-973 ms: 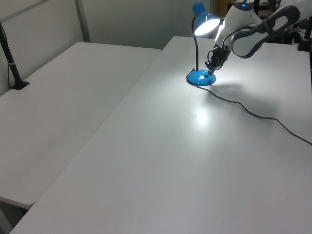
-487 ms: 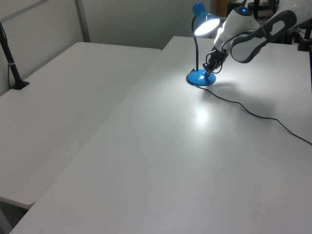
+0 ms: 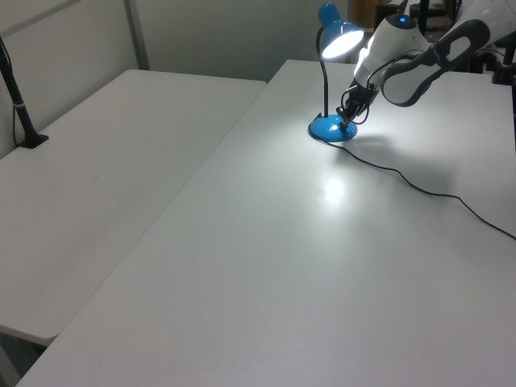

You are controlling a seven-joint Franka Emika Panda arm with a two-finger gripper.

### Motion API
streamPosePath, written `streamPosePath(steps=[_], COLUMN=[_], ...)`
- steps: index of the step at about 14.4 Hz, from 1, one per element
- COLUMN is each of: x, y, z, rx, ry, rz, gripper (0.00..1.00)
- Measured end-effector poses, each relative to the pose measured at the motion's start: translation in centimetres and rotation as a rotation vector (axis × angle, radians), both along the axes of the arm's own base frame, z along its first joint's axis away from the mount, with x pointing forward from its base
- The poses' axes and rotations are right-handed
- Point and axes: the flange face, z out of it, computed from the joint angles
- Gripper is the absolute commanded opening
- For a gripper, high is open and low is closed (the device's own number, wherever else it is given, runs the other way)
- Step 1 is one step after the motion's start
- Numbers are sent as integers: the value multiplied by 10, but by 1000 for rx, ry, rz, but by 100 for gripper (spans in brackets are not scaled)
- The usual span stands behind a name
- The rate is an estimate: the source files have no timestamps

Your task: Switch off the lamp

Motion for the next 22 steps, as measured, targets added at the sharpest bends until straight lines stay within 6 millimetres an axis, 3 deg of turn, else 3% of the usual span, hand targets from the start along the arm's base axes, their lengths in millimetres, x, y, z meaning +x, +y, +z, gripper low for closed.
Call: streamPosePath(steps=[14, 15, 22], x=[-2, -3, -20], y=[7, 18, 145], z=[0, 6, 68], rx=[-2, 5, 10], ry=[62, 102, 308], rz=[17, 29, 195], gripper=[0, 0, 0])
